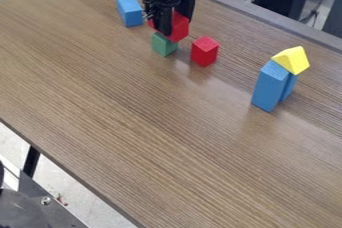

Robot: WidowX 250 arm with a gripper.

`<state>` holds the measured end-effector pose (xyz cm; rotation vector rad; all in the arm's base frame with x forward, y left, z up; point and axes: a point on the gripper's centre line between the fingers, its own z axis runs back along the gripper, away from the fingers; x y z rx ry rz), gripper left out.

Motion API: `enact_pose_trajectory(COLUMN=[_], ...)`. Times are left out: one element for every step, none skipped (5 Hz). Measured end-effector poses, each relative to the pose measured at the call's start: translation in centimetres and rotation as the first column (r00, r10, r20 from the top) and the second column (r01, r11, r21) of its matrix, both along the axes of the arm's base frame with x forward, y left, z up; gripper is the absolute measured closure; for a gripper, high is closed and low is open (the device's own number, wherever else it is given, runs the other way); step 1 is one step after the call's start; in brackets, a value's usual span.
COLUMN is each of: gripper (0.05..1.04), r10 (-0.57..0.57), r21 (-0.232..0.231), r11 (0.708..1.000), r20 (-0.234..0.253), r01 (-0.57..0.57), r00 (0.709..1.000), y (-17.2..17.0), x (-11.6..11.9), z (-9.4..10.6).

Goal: Take the red and put it on top of green

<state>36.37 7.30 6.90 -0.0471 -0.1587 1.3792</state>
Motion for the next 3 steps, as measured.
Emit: enact_pose_trajectory(gripper=[0.467,0.169,0.079], r10=[-0.004,0.001,0.007], r21=[0.008,0.006,0.036], r11=[1.000,1.000,0.999], r20=[-0.003,-0.022,-0.052], r01=[0.004,-0.001,-0.005], r00=[1.000,1.000,0.999], y=[-0.1,0.0,0.3], x=[0.2,0.5,0.3], z=[-0.5,-1.5,-1.3])
